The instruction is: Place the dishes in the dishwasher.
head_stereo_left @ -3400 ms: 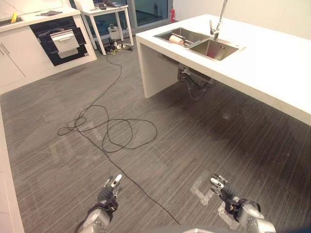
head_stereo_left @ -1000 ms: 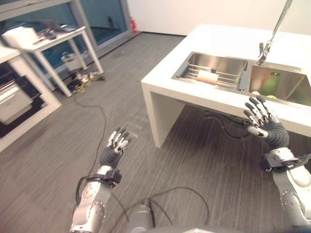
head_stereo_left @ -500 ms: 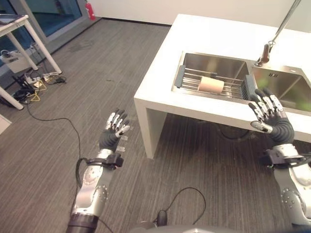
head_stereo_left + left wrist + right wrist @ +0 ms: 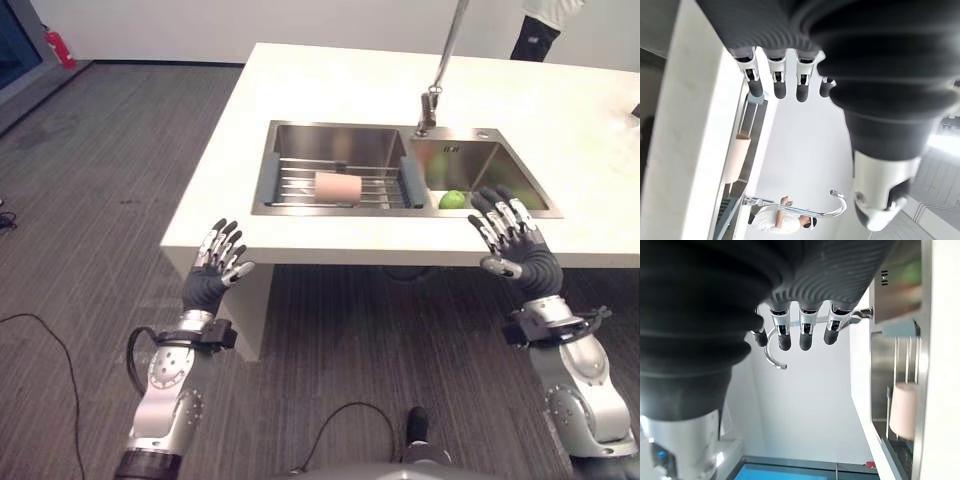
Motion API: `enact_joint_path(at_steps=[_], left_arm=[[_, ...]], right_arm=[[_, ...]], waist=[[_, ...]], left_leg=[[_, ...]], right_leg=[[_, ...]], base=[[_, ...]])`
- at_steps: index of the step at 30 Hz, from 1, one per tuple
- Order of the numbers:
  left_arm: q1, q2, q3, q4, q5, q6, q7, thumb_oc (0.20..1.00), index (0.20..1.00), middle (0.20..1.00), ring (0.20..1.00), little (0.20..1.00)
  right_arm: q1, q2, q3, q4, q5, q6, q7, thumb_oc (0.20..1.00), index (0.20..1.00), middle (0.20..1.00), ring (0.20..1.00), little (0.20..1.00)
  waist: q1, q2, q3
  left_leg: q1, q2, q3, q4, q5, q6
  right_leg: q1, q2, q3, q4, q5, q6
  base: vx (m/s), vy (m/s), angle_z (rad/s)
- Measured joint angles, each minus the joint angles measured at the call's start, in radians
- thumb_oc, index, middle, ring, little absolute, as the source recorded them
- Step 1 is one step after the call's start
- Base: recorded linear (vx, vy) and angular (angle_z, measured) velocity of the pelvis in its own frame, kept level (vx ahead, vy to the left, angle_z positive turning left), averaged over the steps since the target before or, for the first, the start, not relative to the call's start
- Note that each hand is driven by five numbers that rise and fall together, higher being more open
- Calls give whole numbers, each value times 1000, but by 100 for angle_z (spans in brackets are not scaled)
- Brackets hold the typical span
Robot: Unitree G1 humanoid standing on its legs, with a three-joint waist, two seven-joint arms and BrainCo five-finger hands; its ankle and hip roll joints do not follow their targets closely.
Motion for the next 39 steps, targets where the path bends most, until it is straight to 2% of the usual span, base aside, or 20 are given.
enact_joint_path(at_steps=[1, 2, 4, 6, 8, 9, 11, 13, 14, 15, 17, 18, 19, 21, 23, 27, 29, 32, 35, 39], left_arm=[[8, -20, -8, -3, -15, 2, 3, 1000, 1000, 1000, 1000, 1000], [4, -42, -9, -3, -42, 2, 11, 1000, 1000, 1000, 1000, 1000], [3, -63, -8, -4, -43, 1, 8, 1000, 1000, 1000, 1000, 1000], [11, -78, -9, 4, -43, 1, -13, 1000, 1000, 1000, 1000, 1000], [25, -84, -8, -3, -41, 0, -43, 1000, 1000, 1000, 1000, 1000], [33, -84, -7, -7, -42, -1, -56, 1000, 1000, 1000, 1000, 1000], [29, -82, -8, -7, -43, -1, -72, 1000, 1000, 1000, 1000, 1000], [18, -65, -13, -15, -78, -3, -97, 1000, 1000, 1000, 1000, 1000], [16, -65, -16, -28, -81, -3, -102, 1000, 1000, 1000, 1000, 1000], [-9, -70, -16, -46, -81, -7, -123, 1000, 1000, 1000, 1000, 1000], [-54, -66, -18, -82, -81, -38, -141, 1000, 1000, 1000, 1000, 1000], [-93, -56, -14, -86, -81, -56, -141, 1000, 1000, 1000, 1000, 1000], [-129, -38, -9, -89, -81, -63, -143, 1000, 1000, 1000, 1000, 1000], [-134, -2, 29, -188, -81, -64, -150, 1000, 1000, 1000, 1000, 1000], [-131, 7, 73, -269, -79, -89, -146, 1000, 1000, 1000, 1000, 1000], [-170, 107, 59, -266, -31, -61, -54, 1000, 1000, 1000, 1000, 1000], [-166, 114, 48, -256, -6, -37, 0, 1000, 1000, 1000, 1000, 1000], [-108, 95, 61, -257, 58, 0, 34, 1000, 1000, 1000, 1000, 1000], [-86, 115, 63, -248, 190, 30, 51, 1000, 1000, 1000, 1000, 1000], [-102, 191, 70, -218, 405, 29, 60, 1000, 1000, 1000, 1000, 1000]], right_arm=[[-25, -29, -1, 10, 0, -1, -6, 1000, 1000, 1000, 1000, 1000], [-43, -42, -1, 13, 0, 1, -12, 1000, 1000, 1000, 1000, 1000], [-44, -40, -8, 9, -1, -2, -14, 1000, 1000, 1000, 1000, 1000], [-34, -31, -13, 13, -2, -3, -12, 1000, 1000, 1000, 1000, 1000], [-6, -30, -34, 9, -4, -2, -12, 1000, 1000, 1000, 1000, 1000], [-2, -29, -38, 10, -7, 0, -18, 1000, 1000, 1000, 1000, 1000], [-8, -30, -36, 10, -21, 1, -22, 1000, 1000, 1000, 1000, 1000], [17, -33, -52, 12, -50, 3, -31, 1000, 1000, 1000, 1000, 1000], [18, -40, -49, 11, -55, 8, -37, 1000, 1000, 1000, 1000, 1000], [20, -65, -58, -2, -58, 14, -39, 1000, 1000, 1000, 1000, 1000], [61, -73, -115, -75, -57, 19, -38, 1000, 1000, 1000, 1000, 1000], [119, -72, -160, -108, -57, 21, -38, 1000, 1000, 1000, 1000, 1000], [147, -38, -181, -106, -54, 31, -42, 1000, 1000, 1000, 1000, 1000], [223, -24, -226, -125, -23, 42, -44, 1000, 1000, 1000, 1000, 1000], [204, 5, -227, -106, -16, 47, -61, 1000, 1000, 1000, 1000, 1000], [75, 3, -139, -108, -18, 46, -56, 1000, 1000, 1000, 1000, 1000], [38, -28, -113, -99, -18, 41, -58, 1000, 1000, 1000, 1000, 1000], [20, -30, -110, -70, -19, 48, -61, 1000, 1000, 1000, 1000, 1000], [0, -51, -110, -68, -20, 57, -66, 1000, 1000, 1000, 1000, 1000], [0, -100, -114, -60, -20, 72, -67, 1000, 1000, 1000, 1000, 1000]], waist=[[0, 42, -2], [2, 52, -2], [7, 15, 0], [12, -10, 3], [19, -20, 9], [23, -17, 10], [25, -4, 14], [22, 39, 22], [22, 42, 29], [0, 40, 30], [-20, 42, 30], [-28, 60, 23], [-30, 37, 34], [-20, -15, 52], [-6, -19, 51], [21, -18, 46], [24, -21, 28], [34, -27, 3], [33, 1, -2], [11, 36, -19]], left_leg=[[10, 55, 16, 2, 22, -15], [8, 78, 29, 29, 57, -5], [-96, 132, 25, 298, 105, -75], [-223, 140, -28, 552, 191, -73], [-338, 98, -59, 681, 141, -63], [-375, 84, -46, 637, 122, -39], [-380, 88, 9, 356, 123, -31], [-349, 150, 21, -11, 170, -77], [-344, 163, 6, -4, 186, -73], [-321, 138, -38, -4, 187, -79], [-261, 84, -1, 26, 185, -75], [-244, 52, 7, 45, 175, -38], [-211, -5, 4, 20, 212, 17], [-223, -84, -18, 38, 179, 77], [-204, -111, -30, 36, 163, 120], [-195, -138, -64, 14, 152, 127], [-188, -177, -86, 3, 144, 128], [-168, -193, -85, 3, 140, 135], [-161, -152, -68, 2, 141, 134], [-157, -90, -53, -5, 127, 88]], right_leg=[[12, 58, -18, 2, 5, -53], [23, 87, -26, 2, -13, -77], [66, 121, -24, 1, -68, -130], [87, 126, -5, 3, -110, -172], [103, 113, -4, 3, -130, -176], [110, 113, -10, 3, -137, -174], [124, 123, -28, 4, -144, -166], [148, 159, -38, 4, -168, -156], [161, 156, -33, 4, -174, -161], [181, 129, -36, 4, -182, -139], [198, 78, -36, 10, -182, -85], [199, 53, -64, 33, -194, -49], [189, -4, -62, 81, -199, -17], [155, -94, -74, 187, -190, -12], [88, -147, -59, 292, -184, -15], [35, -80, 25, 71, -125, 56], [35, -68, 38, 1, -64, 24], [94, -68, 51, -3, 23, 14], [100, -26, 55, 2, -20, 15], [101, 32, 78, 2, -61, -1]], base=[[400, -540, -18], [328, -449, -6], [261, -299, -14], [237, -100, -24], [216, 104, -10], [204, 267, 2], [225, 472, 4], [175, 552, -5], [129, 496, -7], [150, 636, -11], [127, 556, 18], [100, 501, 48], [101, 526, 59], [67, 257, 50], [73, 60, 28], [81, -88, 30], [90, -128, 38], [99, -108, 13], [62, -47, -19], [22, -19, -19]])
